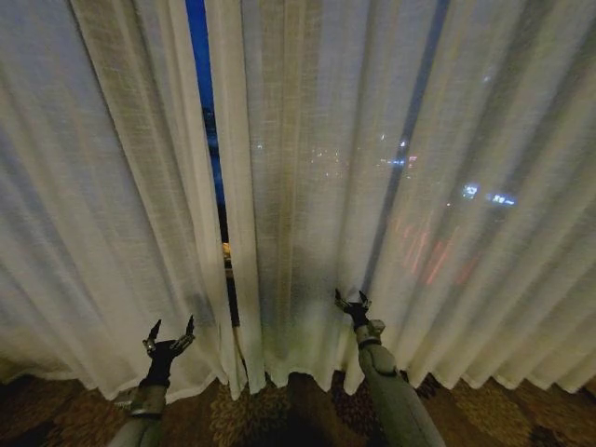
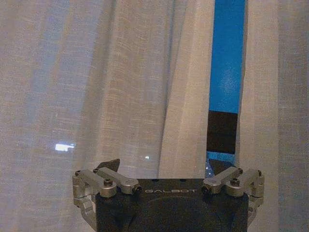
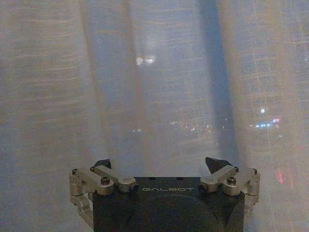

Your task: Open the curtains by pulling them apart, changing their state from closed to fully open.

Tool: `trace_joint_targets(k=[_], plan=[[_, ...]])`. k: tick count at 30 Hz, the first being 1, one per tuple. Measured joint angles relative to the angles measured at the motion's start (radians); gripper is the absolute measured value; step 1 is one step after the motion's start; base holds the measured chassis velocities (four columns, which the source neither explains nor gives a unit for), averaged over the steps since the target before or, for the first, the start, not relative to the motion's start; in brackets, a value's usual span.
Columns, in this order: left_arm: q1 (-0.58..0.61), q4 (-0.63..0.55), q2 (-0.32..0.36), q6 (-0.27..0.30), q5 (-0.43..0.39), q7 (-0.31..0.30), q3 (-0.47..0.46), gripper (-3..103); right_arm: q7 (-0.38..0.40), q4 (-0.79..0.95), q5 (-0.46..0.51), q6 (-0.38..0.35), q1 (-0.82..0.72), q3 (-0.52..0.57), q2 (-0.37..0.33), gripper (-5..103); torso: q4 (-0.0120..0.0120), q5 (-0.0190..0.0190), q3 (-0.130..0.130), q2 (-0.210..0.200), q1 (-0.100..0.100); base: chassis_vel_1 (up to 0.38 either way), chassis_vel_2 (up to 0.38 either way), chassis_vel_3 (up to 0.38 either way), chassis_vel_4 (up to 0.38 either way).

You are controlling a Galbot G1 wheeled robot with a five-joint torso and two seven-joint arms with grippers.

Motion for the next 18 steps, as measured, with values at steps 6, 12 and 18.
trace_joint_targets(k=[6,12,18], plan=[[-0.001,0.0,0.0,0.0,0.0,0.0,0.0,100,-0.004,0.009,-0.022,0.005,-0.007,-0.004,-0.003,100,-0.0003,0.0004,0.001,-0.001,0.002,-0.165,0.11,0.174,-0.106],[0.0,0.0,0.0,0.0,0.0,0.0,0.0,100,-0.004,0.015,-0.044,0.002,0.0,-0.03,0.006,100,0.0,-0.0002,0.0,-0.001,0.001,-0.032,0.019,0.026,-0.028],[0.0,0.0,0.0,0.0,0.0,0.0,0.0,100,0.02,-0.047,-0.105,-0.004,0.067,-0.056,0.025,100,0.0001,0.0,0.0,0.0,-0.001,0.056,-0.004,-0.028,0.019]])
